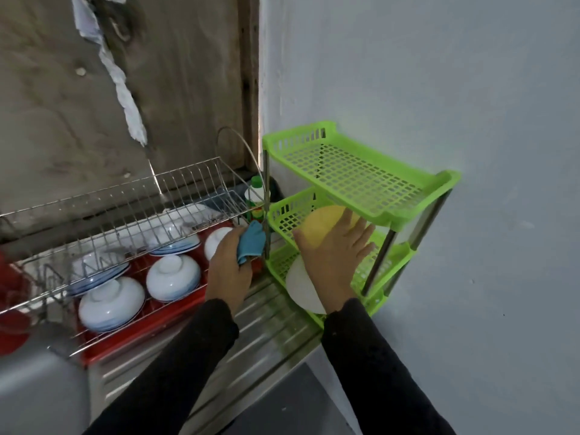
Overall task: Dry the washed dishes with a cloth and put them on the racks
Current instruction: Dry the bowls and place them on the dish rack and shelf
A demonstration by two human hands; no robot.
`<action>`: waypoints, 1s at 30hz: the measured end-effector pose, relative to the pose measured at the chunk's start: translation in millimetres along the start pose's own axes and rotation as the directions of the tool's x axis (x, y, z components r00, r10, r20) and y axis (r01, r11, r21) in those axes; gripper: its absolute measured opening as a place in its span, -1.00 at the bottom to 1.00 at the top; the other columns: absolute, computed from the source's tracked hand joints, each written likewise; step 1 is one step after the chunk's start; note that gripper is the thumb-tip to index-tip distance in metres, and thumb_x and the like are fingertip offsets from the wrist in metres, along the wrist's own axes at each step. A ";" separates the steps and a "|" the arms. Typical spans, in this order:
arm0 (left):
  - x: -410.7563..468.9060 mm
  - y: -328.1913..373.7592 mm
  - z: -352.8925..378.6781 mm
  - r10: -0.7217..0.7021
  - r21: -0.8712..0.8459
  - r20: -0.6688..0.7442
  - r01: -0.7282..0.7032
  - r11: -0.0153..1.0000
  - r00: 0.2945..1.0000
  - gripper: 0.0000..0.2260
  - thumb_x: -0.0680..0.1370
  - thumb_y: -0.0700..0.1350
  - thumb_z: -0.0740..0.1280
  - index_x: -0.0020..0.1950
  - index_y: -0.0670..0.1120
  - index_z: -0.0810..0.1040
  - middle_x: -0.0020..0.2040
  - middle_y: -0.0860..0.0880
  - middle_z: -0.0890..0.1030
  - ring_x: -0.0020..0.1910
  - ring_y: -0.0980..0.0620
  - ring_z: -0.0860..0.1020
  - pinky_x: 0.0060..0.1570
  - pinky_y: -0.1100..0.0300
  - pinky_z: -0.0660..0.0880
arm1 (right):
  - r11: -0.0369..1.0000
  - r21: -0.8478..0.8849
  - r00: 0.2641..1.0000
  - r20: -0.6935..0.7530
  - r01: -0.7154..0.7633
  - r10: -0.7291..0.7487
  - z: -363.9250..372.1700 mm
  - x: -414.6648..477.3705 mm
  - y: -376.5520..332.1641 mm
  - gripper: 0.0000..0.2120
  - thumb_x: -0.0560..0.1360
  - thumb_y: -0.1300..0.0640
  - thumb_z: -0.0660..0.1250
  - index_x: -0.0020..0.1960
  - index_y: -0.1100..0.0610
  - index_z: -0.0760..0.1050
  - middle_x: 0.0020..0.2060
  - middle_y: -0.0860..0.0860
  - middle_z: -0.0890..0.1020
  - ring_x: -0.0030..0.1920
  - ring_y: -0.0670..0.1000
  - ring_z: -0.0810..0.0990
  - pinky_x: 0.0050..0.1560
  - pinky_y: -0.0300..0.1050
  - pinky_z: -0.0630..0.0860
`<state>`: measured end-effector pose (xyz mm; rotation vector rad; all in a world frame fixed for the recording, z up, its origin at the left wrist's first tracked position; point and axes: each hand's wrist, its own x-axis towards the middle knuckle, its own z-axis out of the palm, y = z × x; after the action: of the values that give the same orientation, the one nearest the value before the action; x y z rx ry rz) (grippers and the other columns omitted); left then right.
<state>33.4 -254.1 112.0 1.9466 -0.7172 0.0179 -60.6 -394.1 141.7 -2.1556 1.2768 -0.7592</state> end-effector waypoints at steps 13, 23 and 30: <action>-43.7 -27.0 -58.6 -0.094 0.051 -0.111 0.100 0.994 0.989 -0.51 0.55 -0.36 0.28 0.45 -0.06 0.39 0.24 0.04 0.52 0.18 0.03 0.49 0.24 0.12 0.42 | 0.884 0.118 0.876 0.130 0.452 -0.465 36.6 -77.4 -27.6 -0.23 0.52 -0.25 0.06 0.56 0.22 0.23 0.50 0.28 0.31 0.54 0.37 0.16 0.50 0.33 0.12; -129.1 -72.0 -172.7 -0.143 0.085 -0.255 0.170 0.982 0.956 -0.51 0.52 -0.36 0.30 0.40 -0.03 0.44 0.21 -0.03 0.59 0.12 0.03 0.54 0.12 0.15 0.47 | 0.748 0.164 0.708 0.243 0.643 -0.663 78.0 -194.3 -77.7 -0.42 0.56 -0.16 0.12 0.41 0.20 0.45 0.34 0.17 0.55 0.43 0.33 0.41 0.40 0.33 0.37; -223.8 -100.2 -262.7 -0.144 0.133 -0.366 0.205 0.970 0.920 -0.58 0.50 -0.39 0.27 0.32 -0.10 0.50 0.09 0.08 0.59 -0.01 0.15 0.53 -0.08 0.57 0.33 | 0.684 0.238 0.557 0.430 0.690 -0.711 104.0 -307.5 -113.8 -0.40 0.60 -0.22 0.04 0.52 0.08 0.31 0.47 0.04 0.42 0.54 0.17 0.25 0.50 0.25 0.24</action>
<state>-25.4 99.5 86.4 2.0880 -0.3080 0.3217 -42.9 -55.7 82.8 -2.5936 0.0774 -0.4304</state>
